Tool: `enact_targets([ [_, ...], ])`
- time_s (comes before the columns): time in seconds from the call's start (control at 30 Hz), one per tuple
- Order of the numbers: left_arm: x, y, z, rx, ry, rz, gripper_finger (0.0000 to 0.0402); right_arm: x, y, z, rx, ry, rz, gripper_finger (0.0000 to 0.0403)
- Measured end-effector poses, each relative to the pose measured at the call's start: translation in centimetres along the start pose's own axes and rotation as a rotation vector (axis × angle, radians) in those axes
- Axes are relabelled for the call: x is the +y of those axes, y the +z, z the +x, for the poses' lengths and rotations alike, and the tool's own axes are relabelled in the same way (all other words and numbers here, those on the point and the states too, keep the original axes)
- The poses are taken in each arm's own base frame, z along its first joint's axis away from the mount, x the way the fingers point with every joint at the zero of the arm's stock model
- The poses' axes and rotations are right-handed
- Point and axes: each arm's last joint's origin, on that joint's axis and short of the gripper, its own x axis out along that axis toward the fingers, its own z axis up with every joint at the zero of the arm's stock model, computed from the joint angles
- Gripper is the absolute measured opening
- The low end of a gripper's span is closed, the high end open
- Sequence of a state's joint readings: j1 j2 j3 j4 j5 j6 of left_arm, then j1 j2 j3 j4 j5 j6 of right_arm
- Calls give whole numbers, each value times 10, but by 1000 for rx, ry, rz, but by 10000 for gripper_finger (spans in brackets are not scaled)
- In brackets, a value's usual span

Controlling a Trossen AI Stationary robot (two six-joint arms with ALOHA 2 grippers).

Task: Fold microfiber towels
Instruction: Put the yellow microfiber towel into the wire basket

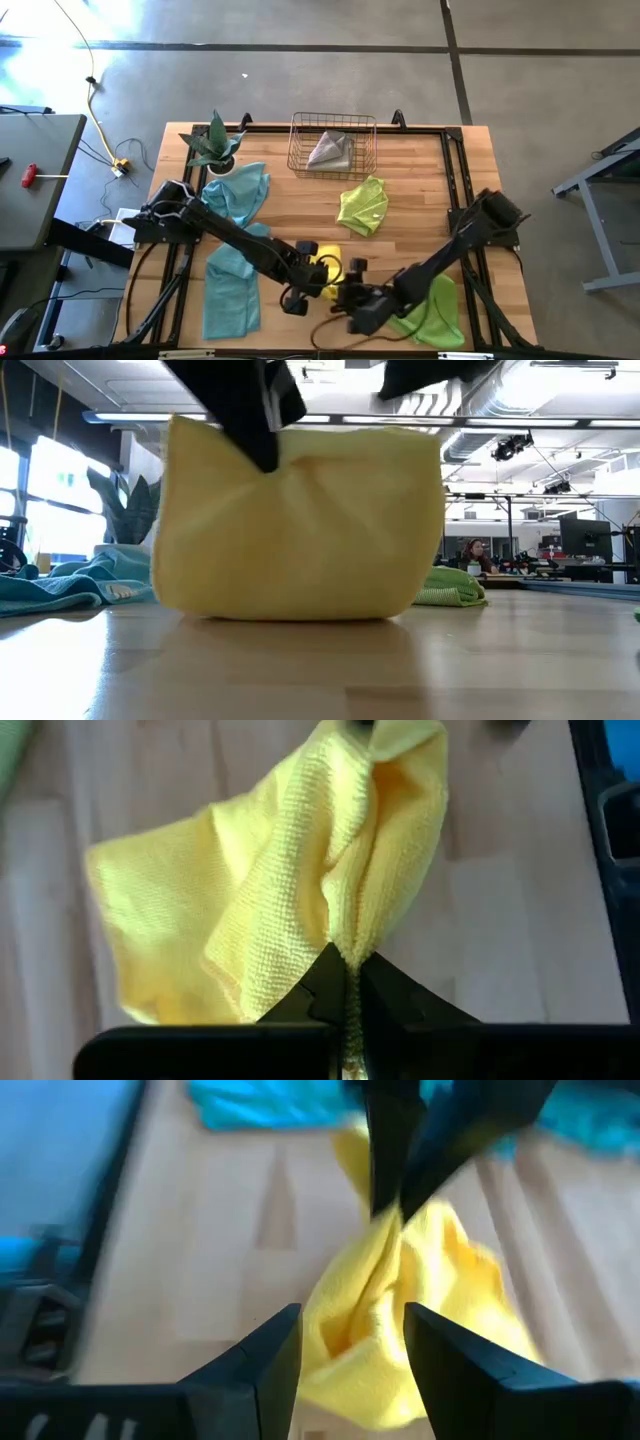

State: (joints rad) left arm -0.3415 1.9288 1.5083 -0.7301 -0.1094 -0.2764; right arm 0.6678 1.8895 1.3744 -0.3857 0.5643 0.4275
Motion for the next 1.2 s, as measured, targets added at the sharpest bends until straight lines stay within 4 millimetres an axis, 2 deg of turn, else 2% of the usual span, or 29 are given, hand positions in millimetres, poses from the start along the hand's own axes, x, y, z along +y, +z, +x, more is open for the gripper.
enact_targets([
  [0.13, -4, 1, -1, -15, -12, 7, 4, 9, -8, -11, 21, 26, -186, 170],
  [0.3, -4, 4, -1, -52, -24, 1, 4, 12, -3, -14, -27, 23, -144, 183],
  [0.53, -3, 7, 0, -66, -47, -7, 4, 4, 1, -8, -18, 25, -27, 249],
  [0.67, -3, 8, 0, -74, -49, -7, 4, 4, 5, -7, -43, 45, 9, 271],
  [0.9, -3, 10, 0, -100, -57, -3, 4, 3, 14, -3, -116, 44, 42, 275],
  [1.03, -5, 12, 0, -116, -99, -3, 4, -1, 10, 11, -86, 19, 40, 275],
  [1.2, -6, 13, 0, -124, -117, -3, 4, -5, 6, 14, -42, 4, 39, 275],
])
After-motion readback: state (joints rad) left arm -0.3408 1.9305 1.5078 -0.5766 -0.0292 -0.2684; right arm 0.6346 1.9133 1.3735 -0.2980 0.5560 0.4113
